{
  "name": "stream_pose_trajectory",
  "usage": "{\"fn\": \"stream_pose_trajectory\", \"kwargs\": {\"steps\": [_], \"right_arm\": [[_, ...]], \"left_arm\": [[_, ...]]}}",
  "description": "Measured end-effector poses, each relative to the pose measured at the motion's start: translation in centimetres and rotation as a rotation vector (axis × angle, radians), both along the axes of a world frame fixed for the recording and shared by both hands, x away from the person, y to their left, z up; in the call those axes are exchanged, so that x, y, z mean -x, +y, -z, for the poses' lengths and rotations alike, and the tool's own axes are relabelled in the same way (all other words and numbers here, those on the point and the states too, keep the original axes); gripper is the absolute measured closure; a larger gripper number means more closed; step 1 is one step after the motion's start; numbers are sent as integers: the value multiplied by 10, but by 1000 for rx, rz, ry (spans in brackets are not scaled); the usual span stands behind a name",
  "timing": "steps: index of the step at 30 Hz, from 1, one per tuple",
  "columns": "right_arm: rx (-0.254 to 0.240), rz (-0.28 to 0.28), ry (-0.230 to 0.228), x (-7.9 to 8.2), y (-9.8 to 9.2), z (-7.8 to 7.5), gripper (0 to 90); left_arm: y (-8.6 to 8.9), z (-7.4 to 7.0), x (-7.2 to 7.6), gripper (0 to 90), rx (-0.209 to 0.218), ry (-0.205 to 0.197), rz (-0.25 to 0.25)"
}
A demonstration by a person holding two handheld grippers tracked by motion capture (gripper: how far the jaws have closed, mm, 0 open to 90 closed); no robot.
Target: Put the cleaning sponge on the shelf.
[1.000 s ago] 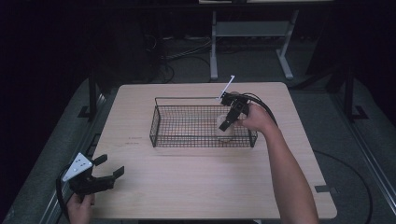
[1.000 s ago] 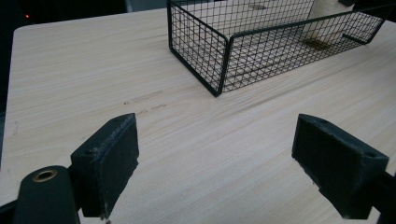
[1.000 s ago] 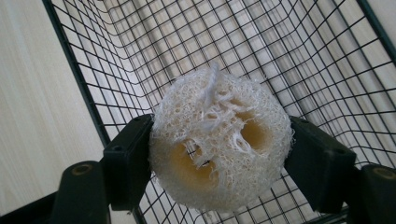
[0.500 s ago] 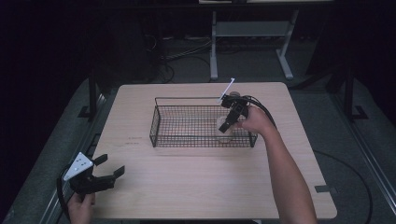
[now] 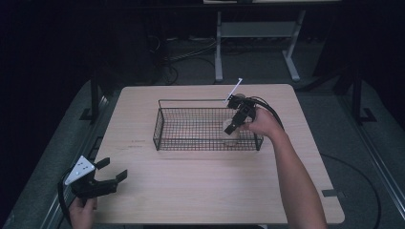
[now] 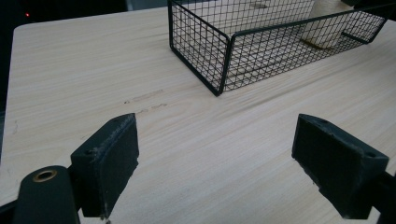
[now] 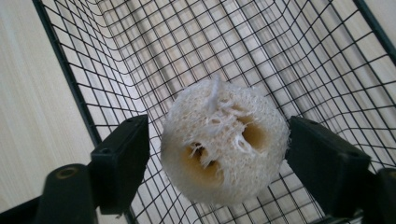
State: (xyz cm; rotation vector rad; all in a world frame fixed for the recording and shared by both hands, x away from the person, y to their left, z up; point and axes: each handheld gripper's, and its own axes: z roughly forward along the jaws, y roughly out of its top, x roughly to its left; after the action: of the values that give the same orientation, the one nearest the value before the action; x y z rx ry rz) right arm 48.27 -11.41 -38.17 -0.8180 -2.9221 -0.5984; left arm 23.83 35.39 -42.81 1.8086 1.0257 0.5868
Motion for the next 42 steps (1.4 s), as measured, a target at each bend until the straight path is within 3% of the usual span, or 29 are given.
{"fn": "stream_pose_trajectory", "kwargs": {"steps": [21,42], "right_arm": [[-25,4,-66,24,-16,-34,179],[-24,-21,-84,52,-30,-44,180]], "left_arm": [[-1,0,2,140,-1,-3,5],[-2,-1,1,139,-6,-3,9]]}}
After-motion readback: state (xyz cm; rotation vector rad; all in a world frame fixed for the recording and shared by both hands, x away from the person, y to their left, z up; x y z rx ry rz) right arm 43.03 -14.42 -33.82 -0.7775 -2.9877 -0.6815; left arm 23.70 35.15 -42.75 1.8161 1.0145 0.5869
